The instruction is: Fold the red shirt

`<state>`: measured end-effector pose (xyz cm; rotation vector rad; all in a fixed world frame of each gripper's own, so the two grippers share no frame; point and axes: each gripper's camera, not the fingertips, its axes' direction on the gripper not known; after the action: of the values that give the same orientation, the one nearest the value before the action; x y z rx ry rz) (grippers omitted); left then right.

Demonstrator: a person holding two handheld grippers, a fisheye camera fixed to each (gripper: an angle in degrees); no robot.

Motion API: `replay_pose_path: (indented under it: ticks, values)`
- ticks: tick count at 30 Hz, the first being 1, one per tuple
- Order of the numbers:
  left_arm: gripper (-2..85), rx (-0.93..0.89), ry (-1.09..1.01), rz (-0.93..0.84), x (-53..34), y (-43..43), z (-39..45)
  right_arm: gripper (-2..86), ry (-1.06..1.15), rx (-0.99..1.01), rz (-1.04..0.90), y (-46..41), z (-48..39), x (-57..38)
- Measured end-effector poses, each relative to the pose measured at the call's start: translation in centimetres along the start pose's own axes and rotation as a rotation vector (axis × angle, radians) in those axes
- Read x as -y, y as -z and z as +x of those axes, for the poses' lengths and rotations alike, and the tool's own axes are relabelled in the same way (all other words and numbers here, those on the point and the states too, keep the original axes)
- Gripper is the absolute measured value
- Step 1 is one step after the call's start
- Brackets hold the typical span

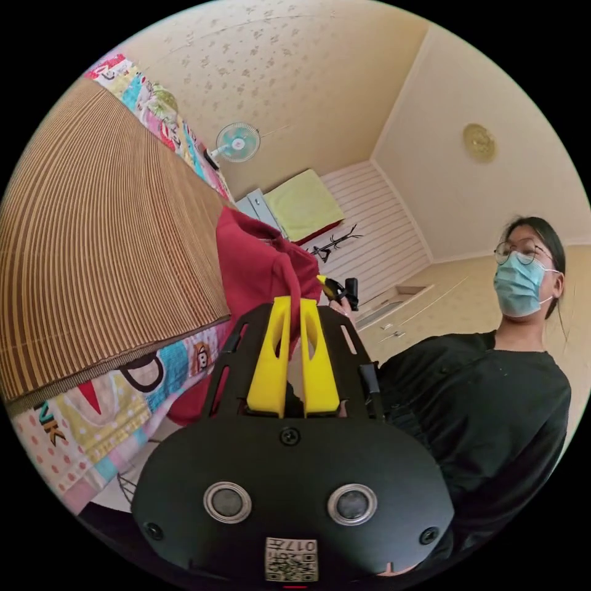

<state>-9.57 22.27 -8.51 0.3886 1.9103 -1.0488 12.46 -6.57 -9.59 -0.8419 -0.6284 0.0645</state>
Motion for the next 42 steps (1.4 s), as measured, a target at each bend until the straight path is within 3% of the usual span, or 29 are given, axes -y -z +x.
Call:
replay_pose_path:
  ticks: [10,12,15,18,22,24,26,29,35,37,40,42]
  values:
    - [1.2,-0.324,-0.402,0.286,1.4,13.0,11.9,1.3,0.152,0.726,0.489,15.0,0.0,-5.0]
    - [1.1,-0.230,-0.420,0.313,1.1,16.1,13.2,1.3,0.201,0.679,0.508,17.5,-1.0,-4.8]
    - [0.9,-0.076,-0.463,0.261,0.8,18.4,16.5,1.4,0.318,0.591,0.386,19.3,-4.9,-3.1]
    - [0.9,-0.124,-0.727,0.165,-0.7,17.1,22.3,1.4,0.496,0.686,0.375,20.3,-9.4,-3.8]
    - [0.8,-0.320,-0.901,0.256,-3.2,17.6,26.5,1.4,0.593,0.839,0.562,23.9,-10.7,-7.2]
    - [0.7,-0.328,-0.926,0.259,-3.7,18.9,26.7,1.5,0.594,0.831,0.647,25.6,-9.5,-8.5]
    - [0.5,-0.227,-0.899,0.176,-3.8,20.1,25.9,1.5,0.590,0.722,0.646,26.5,-8.2,-9.1]
    - [0.2,-0.068,-0.720,0.121,-4.0,20.1,24.2,1.5,0.544,0.583,0.577,25.6,-6.5,-10.6]
    - [0.0,-0.341,-0.865,0.279,-6.8,18.5,24.9,1.4,0.539,0.723,0.709,26.4,-4.6,-15.5]
    - [0.0,-0.427,-0.977,0.290,-6.0,18.4,26.6,1.4,0.689,0.842,0.745,27.5,-5.5,-15.5]
    - [0.1,-0.337,-1.015,0.249,-3.8,17.5,28.9,1.5,0.831,0.748,0.755,28.0,-8.5,-15.3]
    - [0.1,-0.224,-0.979,0.229,-2.0,16.5,29.6,1.5,0.807,0.638,0.732,27.1,-9.7,-14.4]
